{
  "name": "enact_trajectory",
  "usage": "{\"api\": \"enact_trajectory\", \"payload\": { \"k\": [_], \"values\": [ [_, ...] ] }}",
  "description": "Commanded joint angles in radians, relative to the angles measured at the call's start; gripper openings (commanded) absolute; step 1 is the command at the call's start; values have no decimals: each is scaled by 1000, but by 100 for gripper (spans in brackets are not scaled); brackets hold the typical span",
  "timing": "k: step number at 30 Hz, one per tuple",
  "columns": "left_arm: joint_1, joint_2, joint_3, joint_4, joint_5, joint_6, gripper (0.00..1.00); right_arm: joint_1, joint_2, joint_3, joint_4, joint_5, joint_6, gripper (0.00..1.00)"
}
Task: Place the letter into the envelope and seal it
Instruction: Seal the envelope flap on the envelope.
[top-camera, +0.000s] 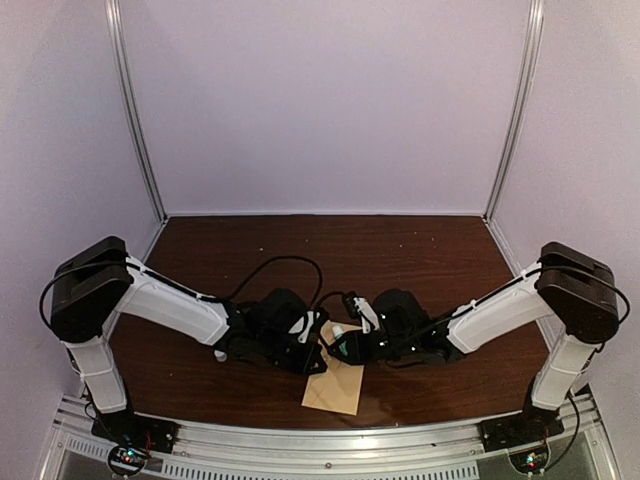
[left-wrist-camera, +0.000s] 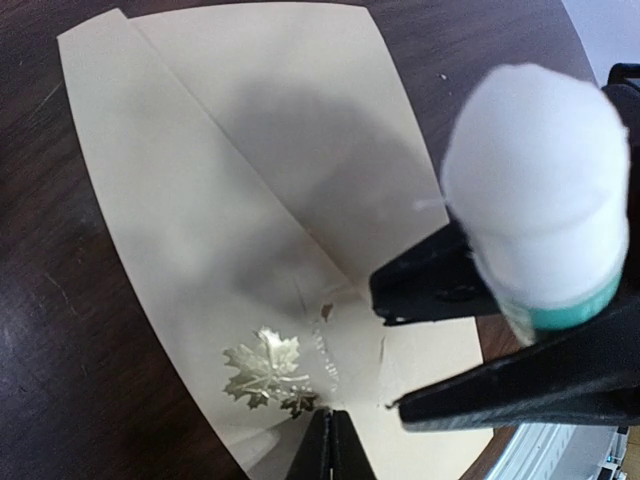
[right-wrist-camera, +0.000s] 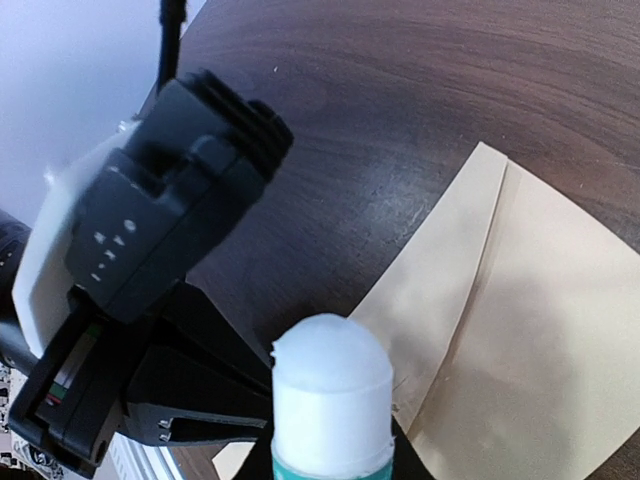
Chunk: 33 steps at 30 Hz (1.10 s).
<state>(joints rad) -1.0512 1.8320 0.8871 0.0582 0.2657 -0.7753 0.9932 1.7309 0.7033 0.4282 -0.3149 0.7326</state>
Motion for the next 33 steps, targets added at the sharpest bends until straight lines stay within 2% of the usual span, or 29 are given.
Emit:
{"api": "enact_trajectory", "payload": {
  "k": [1,11,21,33],
  "values": [
    [-5,-27,-20,-11,-24,-9,0,-7,29,28,63,-26,15,0],
    [-14,-63,-34,1,-35,-32,0,-11,91,28,74,-43,34,0],
    [-79,-92,-110,88,-18,-124,0,-16,114,22,59,-38,45,0],
    [-87,-83,-180,132,-40,-166,0,17,115,19,30,-106,40,0]
  ]
}}
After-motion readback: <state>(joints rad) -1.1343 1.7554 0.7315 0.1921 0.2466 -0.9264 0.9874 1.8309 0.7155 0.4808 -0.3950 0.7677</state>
